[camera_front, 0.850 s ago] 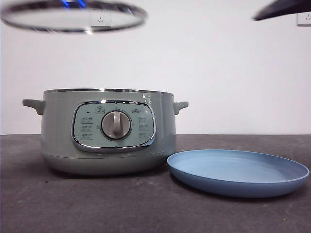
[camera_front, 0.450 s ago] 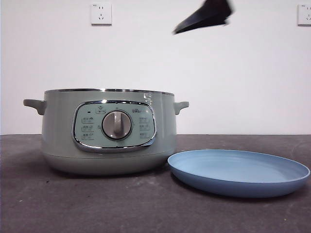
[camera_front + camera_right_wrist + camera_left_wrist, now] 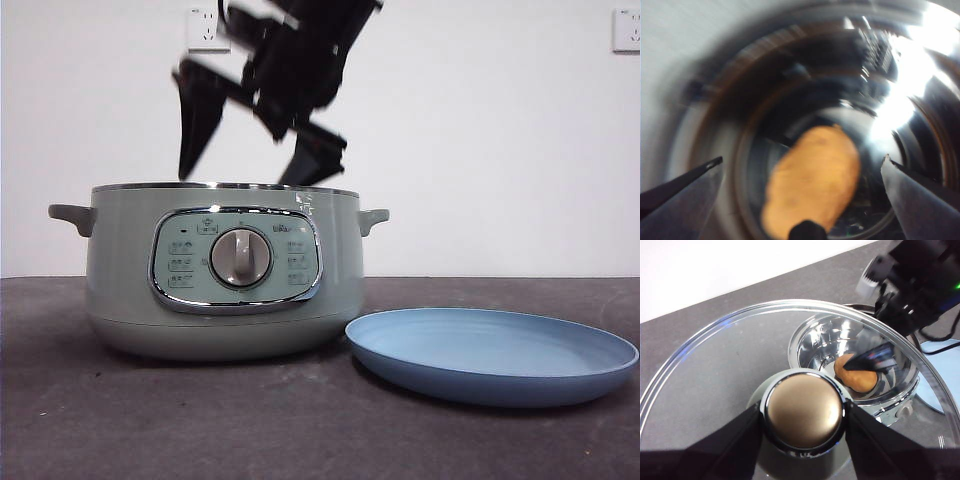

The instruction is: Take the potato out from the steamer,put the potato on the plate,close the lid

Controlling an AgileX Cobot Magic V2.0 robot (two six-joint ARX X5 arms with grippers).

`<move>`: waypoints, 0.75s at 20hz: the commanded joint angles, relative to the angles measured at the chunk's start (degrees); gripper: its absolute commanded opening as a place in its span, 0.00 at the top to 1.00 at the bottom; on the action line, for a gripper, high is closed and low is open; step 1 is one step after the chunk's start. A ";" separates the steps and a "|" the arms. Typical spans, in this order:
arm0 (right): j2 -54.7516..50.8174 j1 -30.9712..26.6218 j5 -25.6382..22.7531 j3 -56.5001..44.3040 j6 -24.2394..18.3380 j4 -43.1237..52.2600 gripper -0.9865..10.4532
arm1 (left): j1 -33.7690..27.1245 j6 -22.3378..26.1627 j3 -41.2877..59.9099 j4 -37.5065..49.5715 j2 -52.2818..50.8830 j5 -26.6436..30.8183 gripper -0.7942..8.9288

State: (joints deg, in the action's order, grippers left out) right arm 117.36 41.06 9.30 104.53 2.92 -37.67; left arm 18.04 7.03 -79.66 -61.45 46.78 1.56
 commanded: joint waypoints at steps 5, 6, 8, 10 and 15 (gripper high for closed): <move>4.28 1.51 -2.21 0.07 -0.94 0.20 0.36 | -0.11 -0.39 -0.31 2.43 -0.63 -0.26 0.93; 4.70 1.60 -2.21 0.07 -0.92 0.04 0.36 | -0.11 -0.39 -0.31 2.38 -0.63 -0.26 0.93; 5.62 2.27 -2.99 0.07 -0.92 -0.20 0.37 | -0.11 -0.39 -0.31 2.21 -0.63 -0.28 0.93; 5.86 2.62 -5.22 0.07 -0.90 -0.46 0.43 | -0.11 -0.39 -0.31 1.97 -0.63 -0.31 0.93; 5.86 2.62 -4.74 0.07 -1.46 -1.36 0.92 | -0.11 -0.39 -0.31 1.70 -0.63 -0.42 0.93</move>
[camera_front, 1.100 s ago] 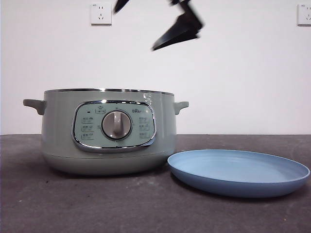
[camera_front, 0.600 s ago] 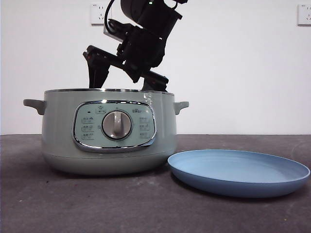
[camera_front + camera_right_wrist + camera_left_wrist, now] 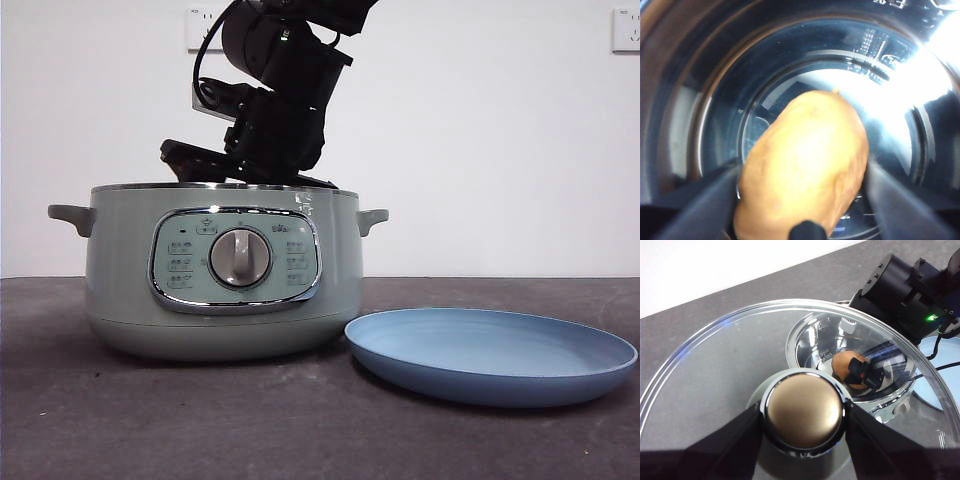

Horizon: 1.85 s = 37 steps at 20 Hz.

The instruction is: Take the potato out from the steamer,put the potato on the plate,close the lid

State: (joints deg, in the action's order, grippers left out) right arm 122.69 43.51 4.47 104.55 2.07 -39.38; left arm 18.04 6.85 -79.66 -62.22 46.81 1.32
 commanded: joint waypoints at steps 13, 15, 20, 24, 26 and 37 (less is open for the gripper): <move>-33.44 -5.81 -5.03 -2.56 -5.18 -21.75 0.92 | -0.09 -0.15 -0.31 4.26 -0.57 -4.79 0.93; -35.95 -7.41 -5.01 -8.11 -5.14 -20.48 0.92 | -0.09 -0.15 -0.31 4.24 -0.57 -4.81 0.93; -42.05 -11.54 -4.22 -28.68 -3.43 -8.79 0.92 | -0.09 -0.17 -0.31 4.28 -0.57 -7.50 0.93; -42.56 -14.01 1.64 -42.77 -3.32 2.43 0.92 | -0.09 -0.17 -0.31 4.24 -0.07 -7.61 0.93; -42.49 -14.23 1.60 -49.09 -2.54 9.60 0.92 | -0.09 -0.17 -0.31 4.07 -0.04 -7.72 0.93; -40.96 -18.01 4.39 -65.46 -1.51 28.81 0.92 | -0.04 -0.20 -0.31 5.31 2.73 -9.64 0.93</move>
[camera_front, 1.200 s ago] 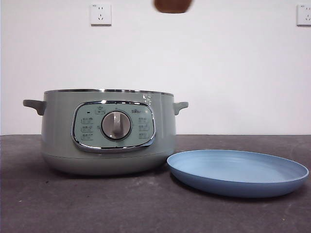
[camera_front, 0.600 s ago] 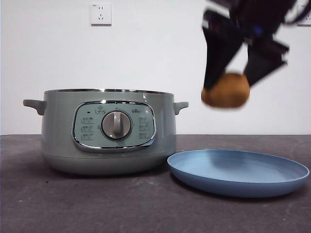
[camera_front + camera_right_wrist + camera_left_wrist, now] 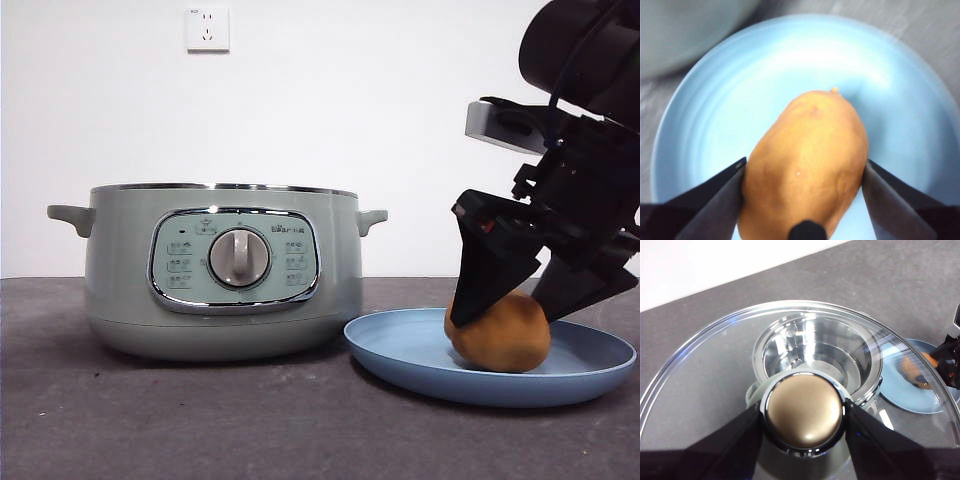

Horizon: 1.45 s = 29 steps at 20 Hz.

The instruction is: Take the potato out from the steamer,put the potato on the plate,close the lid

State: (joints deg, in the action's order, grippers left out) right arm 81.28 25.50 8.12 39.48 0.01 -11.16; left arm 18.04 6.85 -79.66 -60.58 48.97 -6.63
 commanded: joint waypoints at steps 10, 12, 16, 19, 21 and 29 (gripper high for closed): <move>0.46 0.00 0.48 -0.24 3.63 0.26 0.39 | 0.02 0.83 -0.31 13.84 13.66 -7.37 0.93; 0.17 -0.02 0.44 0.17 3.63 0.24 0.39 | 0.35 0.94 -0.31 16.20 16.74 -7.39 0.93; -2.80 0.00 0.44 2.10 4.28 -0.57 0.39 | 1.55 2.51 -0.31 20.81 22.64 -7.39 0.93; -8.50 0.00 0.15 3.19 4.66 -1.36 0.39 | 2.45 2.67 -0.31 23.43 26.71 -7.39 0.93; -13.68 0.00 -2.25 3.48 4.66 -1.86 0.39 | 3.02 2.99 -0.31 24.81 29.24 -7.30 0.93; -31.56 -0.02 -5.51 6.25 4.68 -6.49 0.39 | 4.13 3.96 -0.31 28.81 37.20 -7.30 0.93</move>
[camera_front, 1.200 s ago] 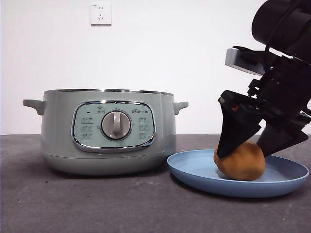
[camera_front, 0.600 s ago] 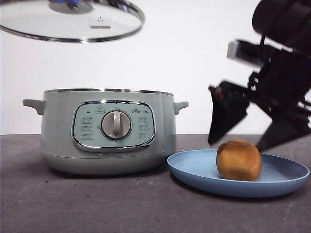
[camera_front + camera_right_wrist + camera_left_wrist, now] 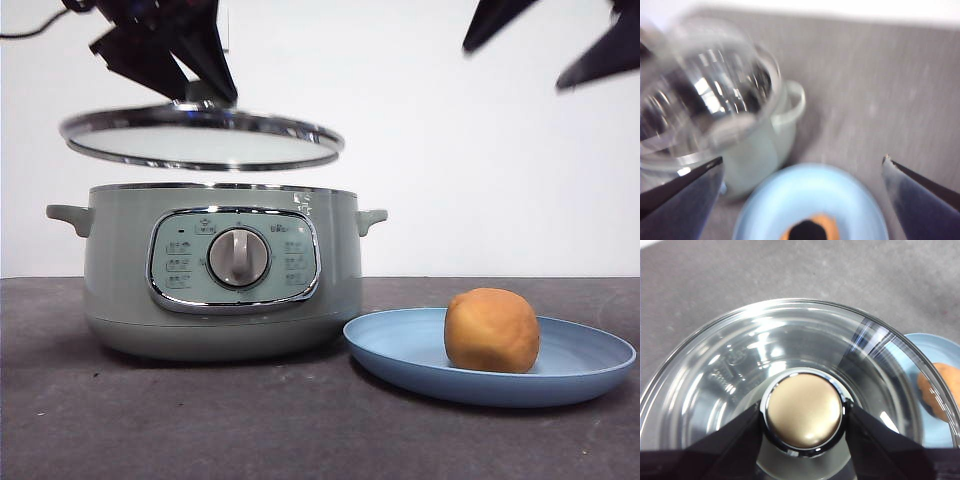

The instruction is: Take the potato out from the steamer,put the potato on the plate,close the lid

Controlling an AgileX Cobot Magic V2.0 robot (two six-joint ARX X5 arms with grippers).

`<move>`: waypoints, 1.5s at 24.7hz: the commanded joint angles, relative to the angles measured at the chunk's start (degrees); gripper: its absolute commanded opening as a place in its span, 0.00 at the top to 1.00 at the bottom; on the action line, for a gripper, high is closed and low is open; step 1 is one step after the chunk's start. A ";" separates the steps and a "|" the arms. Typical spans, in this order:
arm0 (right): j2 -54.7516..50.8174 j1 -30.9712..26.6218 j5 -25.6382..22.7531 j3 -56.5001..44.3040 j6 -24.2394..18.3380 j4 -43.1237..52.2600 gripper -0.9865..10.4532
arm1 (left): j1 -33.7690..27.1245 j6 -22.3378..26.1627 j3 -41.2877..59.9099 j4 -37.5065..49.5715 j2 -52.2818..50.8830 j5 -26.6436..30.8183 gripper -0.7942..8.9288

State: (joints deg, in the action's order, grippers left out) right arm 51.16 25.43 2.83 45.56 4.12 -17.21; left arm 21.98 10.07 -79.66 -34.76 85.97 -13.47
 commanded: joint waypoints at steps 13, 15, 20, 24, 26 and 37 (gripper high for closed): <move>-8.20 0.02 -0.24 0.20 0.52 -4.35 0.39 | 0.57 0.72 -0.31 5.60 5.40 -0.15 0.93; -8.20 0.04 -0.22 0.20 0.52 -4.55 0.39 | 0.57 0.70 -0.31 5.90 5.79 -0.15 0.93; -8.15 0.04 -0.22 0.20 0.52 -4.61 0.39 | 0.57 0.70 -0.28 6.03 6.62 -0.11 0.93; -8.15 0.04 -0.22 0.20 0.52 -5.16 0.39 | 0.57 0.59 -0.28 5.90 7.50 -0.15 0.93; -8.15 0.04 -0.17 0.20 0.52 -5.38 0.39 | 0.57 0.48 -0.28 5.49 7.56 -0.26 0.92; -8.15 0.13 0.28 0.22 0.55 -7.65 0.39 | 0.57 -1.03 -0.28 0.94 7.02 -0.20 0.37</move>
State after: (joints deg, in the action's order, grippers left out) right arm 43.00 25.45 2.98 45.76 4.12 -24.95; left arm 22.37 9.82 -80.14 -32.95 92.66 -13.45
